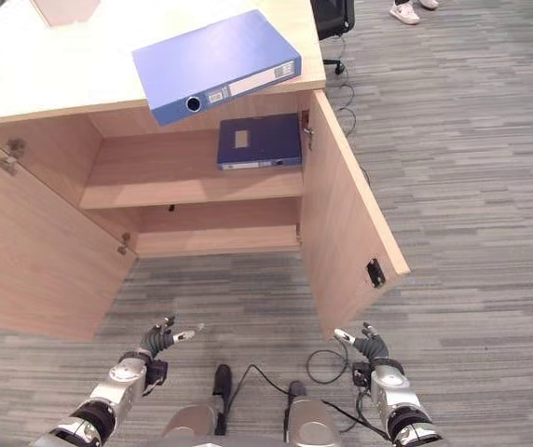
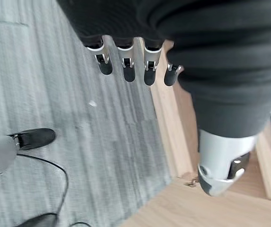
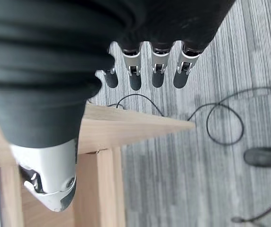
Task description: Put the empty folder in the office cabinet
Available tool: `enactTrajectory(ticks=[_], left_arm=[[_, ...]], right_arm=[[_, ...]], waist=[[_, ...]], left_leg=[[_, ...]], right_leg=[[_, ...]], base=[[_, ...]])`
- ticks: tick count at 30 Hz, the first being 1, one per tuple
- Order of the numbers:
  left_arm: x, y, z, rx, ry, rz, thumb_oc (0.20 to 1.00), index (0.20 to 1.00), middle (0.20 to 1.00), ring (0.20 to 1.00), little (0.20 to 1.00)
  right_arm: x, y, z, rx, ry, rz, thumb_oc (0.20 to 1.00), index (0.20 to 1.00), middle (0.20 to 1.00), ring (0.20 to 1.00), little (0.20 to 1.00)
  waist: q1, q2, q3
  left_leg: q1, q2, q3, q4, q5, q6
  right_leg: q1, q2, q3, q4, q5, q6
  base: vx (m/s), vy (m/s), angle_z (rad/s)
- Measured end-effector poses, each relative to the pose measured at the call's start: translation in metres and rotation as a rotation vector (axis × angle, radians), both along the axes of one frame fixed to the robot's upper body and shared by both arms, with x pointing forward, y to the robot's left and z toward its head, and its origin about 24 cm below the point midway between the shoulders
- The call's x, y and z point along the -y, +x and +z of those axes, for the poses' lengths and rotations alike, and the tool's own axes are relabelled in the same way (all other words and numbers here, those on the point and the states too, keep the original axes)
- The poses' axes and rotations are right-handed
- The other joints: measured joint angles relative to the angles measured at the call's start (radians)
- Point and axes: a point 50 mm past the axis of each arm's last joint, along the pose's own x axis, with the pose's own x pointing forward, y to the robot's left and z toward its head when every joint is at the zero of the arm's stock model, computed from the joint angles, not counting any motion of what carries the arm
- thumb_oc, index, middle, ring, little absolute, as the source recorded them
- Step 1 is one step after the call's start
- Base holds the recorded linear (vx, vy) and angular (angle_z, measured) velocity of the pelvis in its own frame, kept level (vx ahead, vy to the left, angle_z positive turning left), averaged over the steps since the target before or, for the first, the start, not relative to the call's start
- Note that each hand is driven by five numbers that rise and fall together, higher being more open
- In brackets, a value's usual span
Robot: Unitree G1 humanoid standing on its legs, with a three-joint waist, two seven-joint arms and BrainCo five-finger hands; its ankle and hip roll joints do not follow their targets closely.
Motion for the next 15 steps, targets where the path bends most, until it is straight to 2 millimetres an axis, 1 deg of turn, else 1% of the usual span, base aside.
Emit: enactTrajectory(ticks=[1, 2, 3, 4, 5, 6, 7, 8, 9, 10, 11, 12, 13, 14, 15], left_arm=[[0.005, 0.002, 0.001, 0.007, -0.012, -0.005, 1.0, 1.0, 1.0, 1.0, 1.0], [0.006, 0.005, 0.002, 0.018, -0.015, -0.008, 1.0, 1.0, 1.0, 1.0, 1.0], [0.006, 0.008, 0.004, 0.024, -0.014, -0.008, 1.0, 1.0, 1.0, 1.0, 1.0], [0.006, 0.009, 0.005, 0.027, -0.016, -0.006, 1.0, 1.0, 1.0, 1.0, 1.0], [0.006, 0.008, 0.004, 0.02, -0.019, -0.004, 1.0, 1.0, 1.0, 1.0, 1.0], [0.006, 0.007, 0.002, 0.007, -0.02, 0.003, 1.0, 1.0, 1.0, 1.0, 1.0], [0.007, 0.009, 0.003, 0.009, -0.023, 0.003, 1.0, 1.0, 1.0, 1.0, 1.0], [0.007, 0.014, 0.005, 0.022, -0.025, 0.003, 1.0, 1.0, 1.0, 1.0, 1.0], [0.008, 0.018, 0.008, 0.036, -0.026, 0.003, 1.0, 1.0, 1.0, 1.0, 1.0], [0.009, 0.02, 0.009, 0.044, -0.029, 0.001, 1.0, 1.0, 1.0, 1.0, 1.0], [0.009, 0.021, 0.01, 0.046, -0.029, 0.0, 1.0, 1.0, 1.0, 1.0, 1.0], [0.01, 0.021, 0.01, 0.045, -0.03, 0.0, 1.0, 1.0, 1.0, 1.0, 1.0], [0.01, 0.02, 0.009, 0.041, -0.031, 0.001, 1.0, 1.0, 1.0, 1.0, 1.0], [0.01, 0.02, 0.009, 0.042, -0.031, 0.002, 1.0, 1.0, 1.0, 1.0, 1.0], [0.009, 0.02, 0.009, 0.045, -0.034, 0.008, 1.0, 1.0, 1.0, 1.0, 1.0]], right_arm=[[0.004, -0.007, -0.002, -0.021, -0.007, -0.008, 1.0, 1.0, 1.0, 1.0, 1.0], [0.004, -0.007, -0.003, -0.025, -0.007, -0.009, 1.0, 1.0, 1.0, 1.0, 1.0], [0.002, -0.005, -0.002, -0.018, -0.003, -0.005, 1.0, 1.0, 1.0, 1.0, 1.0], [-0.002, 0.002, 0.0, -0.002, 0.004, 0.003, 1.0, 1.0, 1.0, 1.0, 1.0], [-0.003, 0.004, 0.001, 0.003, 0.006, 0.005, 1.0, 1.0, 1.0, 1.0, 1.0], [-0.005, 0.005, 0.001, 0.008, 0.01, 0.008, 1.0, 1.0, 1.0, 1.0, 1.0], [-0.003, 0.002, 0.0, -0.001, 0.007, 0.004, 1.0, 1.0, 1.0, 1.0, 1.0], [-0.002, 0.0, -0.001, -0.009, 0.004, -0.002, 1.0, 1.0, 1.0, 1.0, 1.0], [0.0, -0.001, -0.001, -0.013, 0.002, -0.009, 1.0, 1.0, 1.0, 1.0, 1.0], [0.004, -0.001, 0.0, -0.015, -0.004, -0.018, 1.0, 1.0, 1.0, 1.0, 1.0], [0.007, 0.0, 0.001, -0.012, -0.008, -0.023, 1.0, 1.0, 1.0, 1.0, 1.0], [0.009, 0.0, 0.002, -0.01, -0.012, -0.026, 1.0, 1.0, 1.0, 1.0, 1.0], [0.01, 0.0, 0.003, -0.011, -0.018, -0.027, 1.0, 1.0, 1.0, 1.0, 1.0], [0.011, -0.001, 0.003, -0.019, -0.027, -0.017, 1.0, 1.0, 1.0, 1.0, 1.0], [0.01, -0.001, 0.002, -0.025, -0.029, -0.004, 1.0, 1.0, 1.0, 1.0, 1.0]], waist=[[-0.006, -0.006, 0.002], [-0.002, 0.002, 0.001], [0.0, -0.009, 0.01], [0.003, -0.035, 0.027], [0.006, -0.032, 0.027], [-0.006, -0.034, 0.032], [-0.016, -0.032, 0.031], [-0.018, -0.032, 0.032], [-0.018, -0.031, 0.035], [-0.018, -0.025, 0.034], [-0.016, -0.012, 0.031], [-0.015, -0.014, 0.033], [-0.013, -0.002, 0.029], [-0.016, 0.002, 0.027], [-0.007, 0.017, 0.032]], left_leg=[[-0.005, -0.007, -0.01, -0.011, 0.024, -0.016], [-0.017, -0.014, -0.021, -0.009, 0.054, -0.048], [-0.042, -0.022, -0.032, 0.009, 0.089, -0.087], [-0.067, -0.027, -0.038, 0.012, 0.118, -0.071], [-0.07, -0.016, -0.035, 0.012, 0.108, -0.071], [-0.066, 0.041, -0.024, 0.027, 0.062, -0.046], [-0.063, 0.076, -0.017, 0.012, 0.048, -0.049], [-0.047, 0.11, -0.009, -0.007, 0.043, -0.05], [-0.04, 0.148, -0.006, -0.039, 0.037, -0.049], [-0.016, 0.189, -0.008, -0.117, 0.036, -0.05], [-0.002, 0.204, -0.015, -0.158, 0.033, -0.056], [0.003, 0.209, -0.026, -0.175, 0.024, -0.065], [0.006, 0.209, -0.03, -0.188, 0.022, -0.067], [0.007, 0.209, -0.03, -0.213, 0.022, -0.067], [0.021, 0.218, 0.0, -0.245, 0.022, -0.068]], right_leg=[[0.0, -0.017, -0.006, 0.004, -0.006, 0.004], [-0.012, -0.018, 0.003, 0.012, -0.009, -0.002], [-0.029, -0.025, 0.01, 0.024, -0.01, -0.003], [-0.041, -0.044, 0.011, 0.021, -0.006, -0.011], [-0.039, -0.048, 0.004, 0.01, 0.023, -0.017], [-0.02, -0.048, -0.022, -0.025, 0.057, -0.031], [-0.008, -0.048, -0.041, -0.046, 0.065, -0.032], [-0.004, -0.047, -0.047, -0.054, 0.067, -0.036], [-0.004, -0.05, -0.04, -0.055, 0.062, -0.027], [-0.016, -0.047, -0.032, -0.053, 0.06, -0.024], [-0.024, -0.04, -0.015, -0.05, 0.06, -0.022], [-0.033, -0.041, 0.003, -0.05, 0.06, -0.021], [-0.035, -0.039, 0.019, -0.06, 0.062, -0.019], [-0.036, -0.039, 0.032, -0.07, 0.077, 0.005], [-0.036, -0.039, 0.054, -0.091, 0.088, 0.041]], base=[[-0.01, -0.053, 0.46], [0.03, -0.008, 0.28], [0.05, 0.081, 0.0], [0.07, 0.163, -0.13], [0.11, 0.219, -0.19], [0.12, 0.21, 0.01], [0.14, 0.21, 0.18], [0.12, 0.195, 0.27], [0.13, 0.227, 0.17], [0.11, 0.229, 0.08], [0.09, 0.233, 0.0], [0.06, 0.214, -0.05], [0.04, 0.239, -0.02], [0.05, 0.264, -0.22], [0.06, 0.271, -0.33]])
